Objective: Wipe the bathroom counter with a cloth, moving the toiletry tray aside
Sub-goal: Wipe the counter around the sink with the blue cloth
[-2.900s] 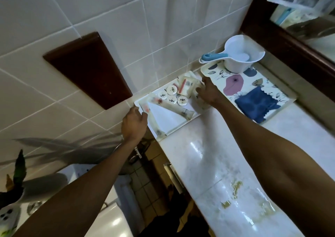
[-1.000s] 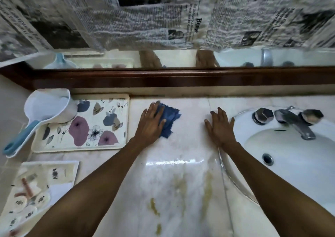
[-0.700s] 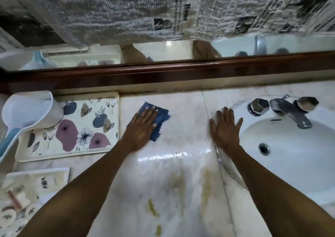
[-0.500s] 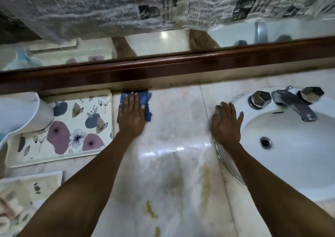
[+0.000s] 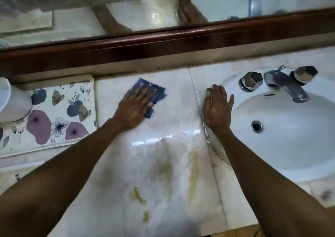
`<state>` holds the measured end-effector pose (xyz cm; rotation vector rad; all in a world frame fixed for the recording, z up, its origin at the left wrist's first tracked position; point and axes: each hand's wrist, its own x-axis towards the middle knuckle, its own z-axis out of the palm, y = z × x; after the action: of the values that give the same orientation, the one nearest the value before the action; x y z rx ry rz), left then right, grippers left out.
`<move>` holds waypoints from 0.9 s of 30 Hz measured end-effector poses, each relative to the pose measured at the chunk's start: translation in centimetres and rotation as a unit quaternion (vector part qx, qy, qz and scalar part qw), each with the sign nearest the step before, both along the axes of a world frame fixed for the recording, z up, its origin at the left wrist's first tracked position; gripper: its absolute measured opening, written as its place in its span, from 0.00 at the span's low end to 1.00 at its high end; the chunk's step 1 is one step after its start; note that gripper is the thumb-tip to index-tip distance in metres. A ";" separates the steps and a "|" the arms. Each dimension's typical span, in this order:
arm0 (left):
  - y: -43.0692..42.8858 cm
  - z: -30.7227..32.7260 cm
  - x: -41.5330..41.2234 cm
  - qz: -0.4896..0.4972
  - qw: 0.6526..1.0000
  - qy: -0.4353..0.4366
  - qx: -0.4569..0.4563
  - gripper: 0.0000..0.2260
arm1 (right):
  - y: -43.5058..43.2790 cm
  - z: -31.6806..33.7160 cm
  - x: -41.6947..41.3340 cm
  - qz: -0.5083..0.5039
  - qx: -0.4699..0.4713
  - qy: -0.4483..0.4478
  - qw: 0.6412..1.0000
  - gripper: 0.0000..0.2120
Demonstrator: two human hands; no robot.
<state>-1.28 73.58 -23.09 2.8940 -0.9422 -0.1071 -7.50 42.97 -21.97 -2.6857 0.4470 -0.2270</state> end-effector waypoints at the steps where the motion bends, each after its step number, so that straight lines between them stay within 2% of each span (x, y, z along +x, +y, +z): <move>1: 0.5 0.1 1.6 0.053 0.999 0.002 0.003 0.24 | 0.0 0.0 0.1 -0.002 0.002 -0.001 1.000 0.18; 4: -4.1 0.1 3.7 0.205 0.978 0.031 -0.026 0.25 | -0.1 -0.4 0.1 0.001 -0.020 0.001 1.000 0.18; 5: -6.6 0.0 3.4 0.228 0.972 0.040 -0.034 0.25 | -0.1 -0.5 0.1 0.004 -0.027 0.000 1.000 0.18; 7: -11.7 -0.6 1.8 0.199 0.978 0.039 -0.049 0.26 | -0.1 -0.8 0.1 0.002 -0.023 -0.006 1.000 0.18; 10: -15.9 -0.2 -1.7 0.069 0.996 0.033 -0.052 0.25 | -0.2 -0.9 0.0 -0.005 -0.013 -0.022 1.000 0.19; 12: -14.4 0.2 -3.5 -0.008 0.998 0.041 -0.055 0.24 | -0.3 -0.9 -0.1 0.000 -0.008 -0.027 1.000 0.20; 14: -10.1 0.0 -4.6 -0.038 0.998 0.032 -0.037 0.24 | -0.2 -0.8 -0.1 0.000 -0.004 -0.035 0.999 0.21; 17: -4.7 0.2 -2.6 0.048 0.999 0.003 -0.004 0.24 | -0.1 -0.7 0.1 0.001 0.001 -0.036 0.999 0.21; 21: -10.6 0.8 0.9 0.224 0.972 0.058 -0.034 0.26 | -0.3 -1.2 0.2 0.010 0.001 -0.041 0.999 0.21; 23: -15.1 0.4 -0.4 0.215 0.974 0.063 -0.037 0.26 | -0.5 -1.4 0.3 0.009 0.029 -0.049 0.998 0.22; 27: -16.5 -0.2 -8.6 0.094 0.993 0.056 -0.051 0.25 | -1.1 -1.1 0.4 0.001 0.126 -0.075 0.989 0.22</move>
<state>-9.84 57.04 -23.31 2.8307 -0.6339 -0.1998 -7.15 41.88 -23.02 -2.4027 0.3982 -0.3440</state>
